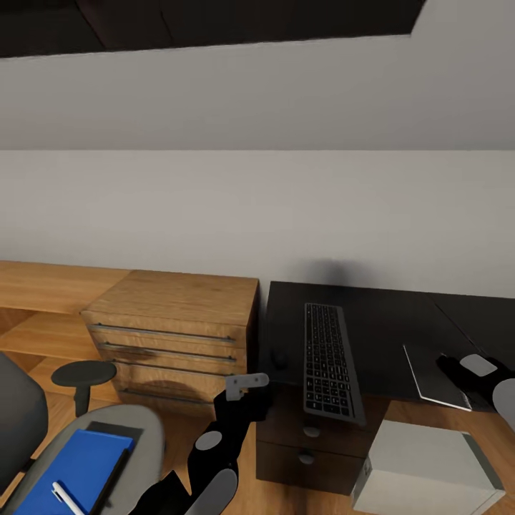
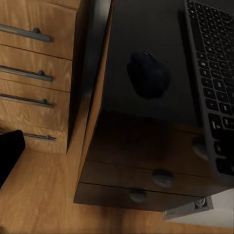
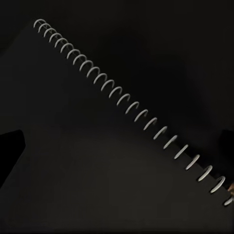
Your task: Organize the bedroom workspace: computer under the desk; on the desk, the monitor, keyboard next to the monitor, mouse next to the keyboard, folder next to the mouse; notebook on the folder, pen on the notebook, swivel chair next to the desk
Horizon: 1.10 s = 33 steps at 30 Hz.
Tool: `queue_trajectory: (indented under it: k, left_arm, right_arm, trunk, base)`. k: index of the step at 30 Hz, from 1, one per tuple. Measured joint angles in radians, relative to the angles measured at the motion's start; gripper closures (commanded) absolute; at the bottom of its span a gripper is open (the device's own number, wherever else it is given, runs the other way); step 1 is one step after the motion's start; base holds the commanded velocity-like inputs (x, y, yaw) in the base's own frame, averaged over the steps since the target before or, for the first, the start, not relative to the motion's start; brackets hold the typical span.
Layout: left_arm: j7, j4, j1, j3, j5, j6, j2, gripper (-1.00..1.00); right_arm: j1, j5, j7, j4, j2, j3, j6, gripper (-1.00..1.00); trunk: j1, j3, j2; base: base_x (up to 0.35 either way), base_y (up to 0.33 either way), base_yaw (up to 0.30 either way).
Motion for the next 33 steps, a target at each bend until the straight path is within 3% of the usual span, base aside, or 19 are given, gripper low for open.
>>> queue_trajectory:
  k: [16, 21, 26, 33]
  left_arm:
    - [-0.001, 0.001, 0.0, -0.002, 0.002, 0.0, -0.001, -1.0]
    - [-0.001, 0.001, 0.0, -0.002, 0.003, 0.0, -0.001, -1.0]
    - [-0.003, 0.001, 0.0, -0.002, 0.004, 0.002, -0.002, -1.0]
    - [-0.003, 0.001, 0.0, -0.003, 0.004, 0.002, -0.001, -1.0]
  right_arm:
    - [0.0, -0.001, 0.026, -0.003, 0.003, 0.004, -0.036, -1.0]
    - [0.0, 0.062, 0.037, -0.003, 0.035, 0.013, -0.143, -1.0]
    - [0.0, 0.218, 0.028, -0.003, 0.096, 0.018, -0.27, -1.0]
    - [0.0, 0.256, 0.025, -0.003, 0.12, 0.018, -0.299, -1.0]
  trunk:
    - [-0.061, 0.05, 0.112]
    - [-0.081, 0.066, 0.147]
    - [-0.081, 0.066, 0.147]
    - [-0.081, 0.066, 0.147]
  base:
    - [0.0, 0.0, 0.0]
    - [0.0, 0.0, 0.0]
    - [0.0, 0.0, 0.0]
    - [0.0, 0.0, 0.0]
